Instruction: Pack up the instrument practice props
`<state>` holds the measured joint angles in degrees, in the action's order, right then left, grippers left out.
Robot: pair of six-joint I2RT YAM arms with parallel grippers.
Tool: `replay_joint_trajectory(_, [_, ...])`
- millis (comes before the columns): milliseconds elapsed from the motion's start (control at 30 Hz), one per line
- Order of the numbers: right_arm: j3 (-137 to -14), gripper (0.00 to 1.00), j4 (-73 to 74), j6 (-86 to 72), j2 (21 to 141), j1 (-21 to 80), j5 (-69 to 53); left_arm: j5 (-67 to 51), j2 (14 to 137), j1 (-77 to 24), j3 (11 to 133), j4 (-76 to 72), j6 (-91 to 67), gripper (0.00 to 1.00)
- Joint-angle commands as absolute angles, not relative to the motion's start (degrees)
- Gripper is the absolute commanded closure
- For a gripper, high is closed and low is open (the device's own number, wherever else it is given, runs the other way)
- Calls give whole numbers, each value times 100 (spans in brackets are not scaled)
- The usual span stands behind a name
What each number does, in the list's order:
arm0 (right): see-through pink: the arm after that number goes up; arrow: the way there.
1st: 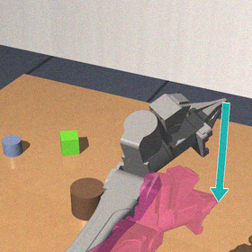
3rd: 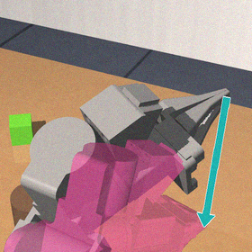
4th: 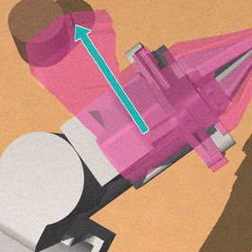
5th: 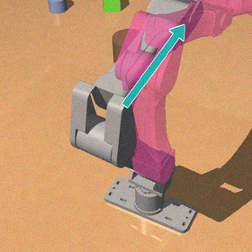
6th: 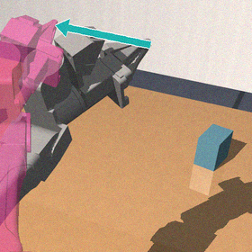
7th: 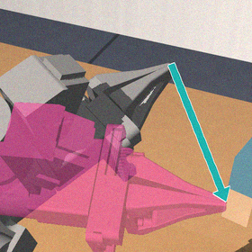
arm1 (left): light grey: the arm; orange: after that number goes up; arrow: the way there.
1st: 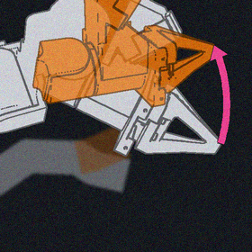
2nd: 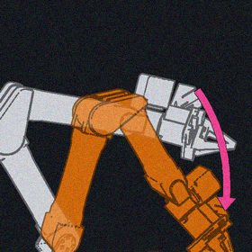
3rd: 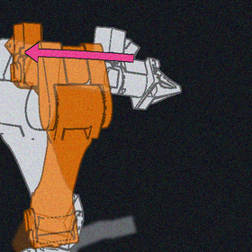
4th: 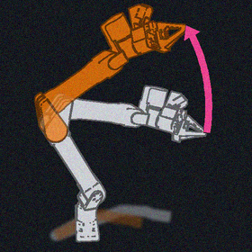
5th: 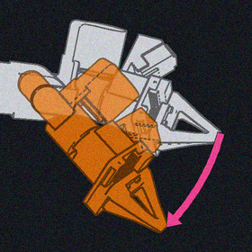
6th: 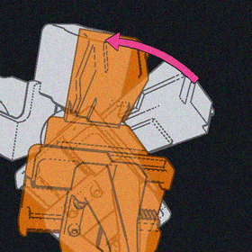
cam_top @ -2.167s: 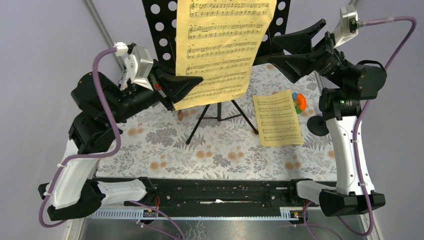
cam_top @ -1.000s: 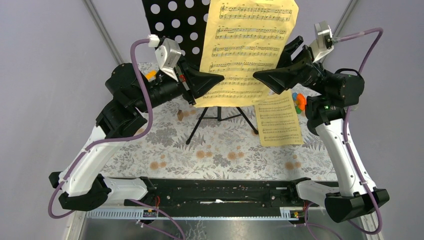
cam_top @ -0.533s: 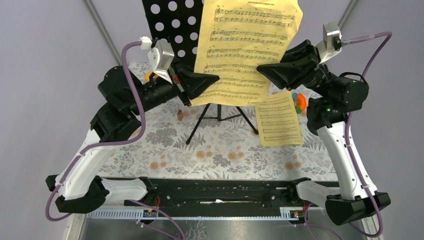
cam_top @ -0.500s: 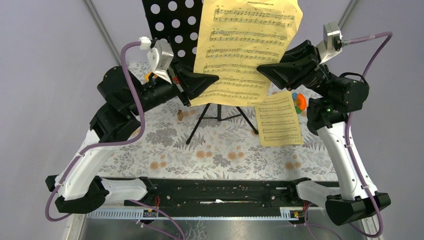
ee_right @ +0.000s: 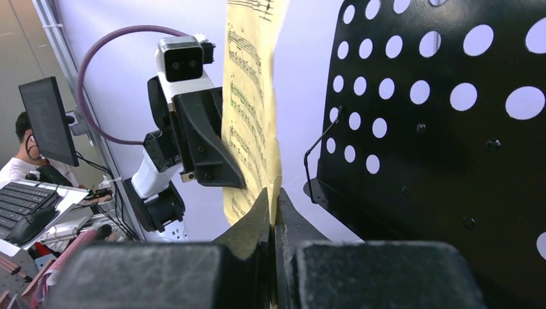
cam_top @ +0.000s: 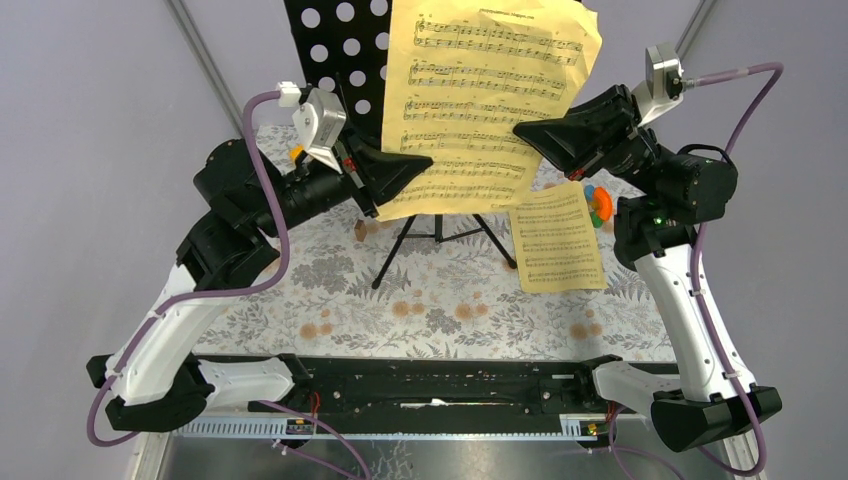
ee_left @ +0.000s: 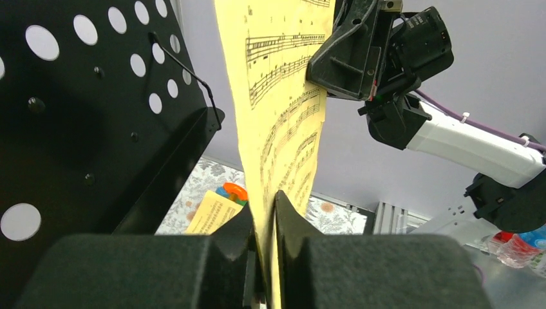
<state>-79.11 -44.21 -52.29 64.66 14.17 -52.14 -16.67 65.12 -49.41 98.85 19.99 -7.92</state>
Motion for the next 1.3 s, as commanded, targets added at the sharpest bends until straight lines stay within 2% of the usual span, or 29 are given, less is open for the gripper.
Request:
replay_joint_trajectory(0, [-8050,100,-4286,-5124,6321,1448,-5185,-1496,6319,-4933,9806,1856,-732,78])
replay_joint_trajectory(33, [-8024,100,-4141,-5035,6250,1446,-5186,-1494,6293,-4939,9792,1862,-730,72])
replay_joint_trajectory(100, [-7963,100,-3591,-4704,6045,1448,-5096,-1473,6225,-4934,9759,1904,-729,52])
replay_joint_trajectory(200, [-7916,100,-1872,-3647,5544,1449,-4573,-1364,6073,-4935,9714,2061,-697,33])
replay_joint_trajectory(333, [-7634,100,507,-2360,4630,1450,-3009,-1033,5643,-4935,9426,2273,-644,19])
replay_joint_trajectory(533, [-7273,100,3403,-1987,3912,1450,-493,-427,5002,-4937,9101,2828,-620,15])
replay_joint_trajectory(633, [-6887,100,4177,-2187,3908,1444,129,-174,4743,-4938,8900,3064,-668,15])
replay_joint_trajectory(767, [-6195,100,4434,-2396,4008,1447,639,-24,4456,-4939,8633,3327,-753,14])
replay_joint_trajectory(867, [-6131,100,4464,-2340,4297,1446,1041,252,4264,-4937,8431,3520,-850,12])
replay_joint_trajectory(1067, [-6762,100,4532,-1702,5680,1441,1345,380,3851,-4939,7847,3681,-1089,7])
replay_joint_trajectory(1267, [-7375,100,4536,-1061,7034,1412,752,616,3692,-4939,7703,3943,-1144,3])
